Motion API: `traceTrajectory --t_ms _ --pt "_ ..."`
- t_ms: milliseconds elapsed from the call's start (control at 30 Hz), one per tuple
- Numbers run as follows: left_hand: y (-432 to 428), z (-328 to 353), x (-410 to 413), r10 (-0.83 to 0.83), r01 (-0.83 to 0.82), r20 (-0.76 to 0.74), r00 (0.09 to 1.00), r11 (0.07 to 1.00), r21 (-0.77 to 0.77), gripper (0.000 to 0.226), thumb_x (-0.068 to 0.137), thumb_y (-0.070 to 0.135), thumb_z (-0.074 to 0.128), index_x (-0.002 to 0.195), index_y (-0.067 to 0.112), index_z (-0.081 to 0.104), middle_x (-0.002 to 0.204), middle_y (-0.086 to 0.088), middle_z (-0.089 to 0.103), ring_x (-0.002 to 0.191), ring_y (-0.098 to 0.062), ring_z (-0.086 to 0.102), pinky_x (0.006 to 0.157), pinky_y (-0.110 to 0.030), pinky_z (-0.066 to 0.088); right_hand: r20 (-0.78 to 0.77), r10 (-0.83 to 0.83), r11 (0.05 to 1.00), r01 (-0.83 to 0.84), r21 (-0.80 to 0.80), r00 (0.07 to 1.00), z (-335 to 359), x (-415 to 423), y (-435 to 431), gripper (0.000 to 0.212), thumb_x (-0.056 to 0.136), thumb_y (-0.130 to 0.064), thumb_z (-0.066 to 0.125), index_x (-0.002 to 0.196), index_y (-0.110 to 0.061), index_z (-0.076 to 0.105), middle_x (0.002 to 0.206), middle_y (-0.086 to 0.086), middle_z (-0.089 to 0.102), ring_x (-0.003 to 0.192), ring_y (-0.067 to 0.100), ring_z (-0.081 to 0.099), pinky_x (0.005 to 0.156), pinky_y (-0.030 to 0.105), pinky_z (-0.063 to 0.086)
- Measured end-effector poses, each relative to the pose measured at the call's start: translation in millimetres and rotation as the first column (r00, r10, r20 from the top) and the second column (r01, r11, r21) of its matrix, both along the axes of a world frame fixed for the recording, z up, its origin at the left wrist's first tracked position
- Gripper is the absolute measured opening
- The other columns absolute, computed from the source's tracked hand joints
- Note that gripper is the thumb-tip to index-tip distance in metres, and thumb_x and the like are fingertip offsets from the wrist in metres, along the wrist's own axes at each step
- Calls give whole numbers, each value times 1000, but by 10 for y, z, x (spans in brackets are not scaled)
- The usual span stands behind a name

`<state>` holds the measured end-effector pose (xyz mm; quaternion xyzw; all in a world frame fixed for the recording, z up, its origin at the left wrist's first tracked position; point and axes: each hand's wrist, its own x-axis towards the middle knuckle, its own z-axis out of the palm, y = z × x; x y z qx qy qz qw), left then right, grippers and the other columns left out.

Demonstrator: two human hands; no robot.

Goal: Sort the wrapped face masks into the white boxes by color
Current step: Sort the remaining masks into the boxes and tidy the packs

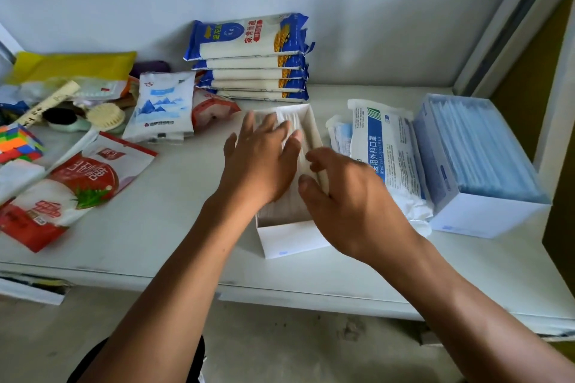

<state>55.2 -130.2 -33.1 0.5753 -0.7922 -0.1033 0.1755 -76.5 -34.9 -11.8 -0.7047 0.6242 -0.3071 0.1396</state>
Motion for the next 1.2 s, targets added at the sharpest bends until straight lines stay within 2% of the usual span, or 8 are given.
traceTrajectory --t_ms 100,300,567,667,800,933,1100,1200 --pt "13 -15 -35 -37 33 164 986 999 25 50 104 45 19 143 23 43 161 3 30 154 -22 7 118 -57 6 5 -107 994 108 -35 994 102 -182 -68 32 95 -33 55 122 -16 63 115 6 71 99 28 66 82 34 50" --pt "14 -16 -61 -23 28 272 962 1000 -12 56 101 53 19 132 16 47 155 -6 39 148 -29 25 113 -60 21 -118 -401 910 410 66 908 276 -917 -245 36 99 -36 50 127 -16 62 131 12 64 114 33 59 86 34 44" --pt "-14 20 -85 -68 66 -33 997 995 -74 44 103 35 41 125 1 59 135 -16 58 134 -38 42 116 -45 30 -362 -424 776 539 327 830 25 -1446 -254 46 95 -56 39 126 -24 50 123 11 61 112 35 56 95 53 50" --pt "-47 48 -57 -31 -13 -190 981 974 -227 42 96 38 44 113 8 69 113 -12 71 108 -33 63 92 -37 49 -291 -436 806 513 295 852 53 -1458 -230 45 97 -54 38 126 -23 51 127 11 60 119 35 53 103 55 45" --pt "75 201 -136 -70 -23 -298 952 954 -299 21 95 22 57 103 12 73 96 -7 75 70 -21 57 71 -25 38 -340 -434 799 531 283 834 107 -1582 -170 47 102 -41 42 144 -20 41 148 15 47 138 37 37 112 49 31" --pt "226 290 -272 -203 137 -277 939 961 -241 38 91 41 48 104 15 73 105 0 75 91 -21 68 83 -32 51 -337 -425 801 522 292 840 132 -1604 -135 47 100 -35 49 144 -17 42 142 13 52 126 33 49 93 38 41" --pt "353 303 -390 -251 203 -257 933 959 -199 34 90 37 48 103 17 73 108 5 74 105 -16 66 88 -26 48 -324 -378 833 471 290 867 156 -1479 -97 42 102 -45 41 136 -22 46 140 8 55 125 30 51 106 53 40" --pt "367 312 -395 -250 210 -241 938 961 -178 36 89 37 48 104 17 73 111 5 74 107 -16 65 88 -23 45 -283 -384 843 459 282 879 141 -1481 -83 44 100 -39 50 140 -21 45 141 6 51 126 28 50 104 49 44"
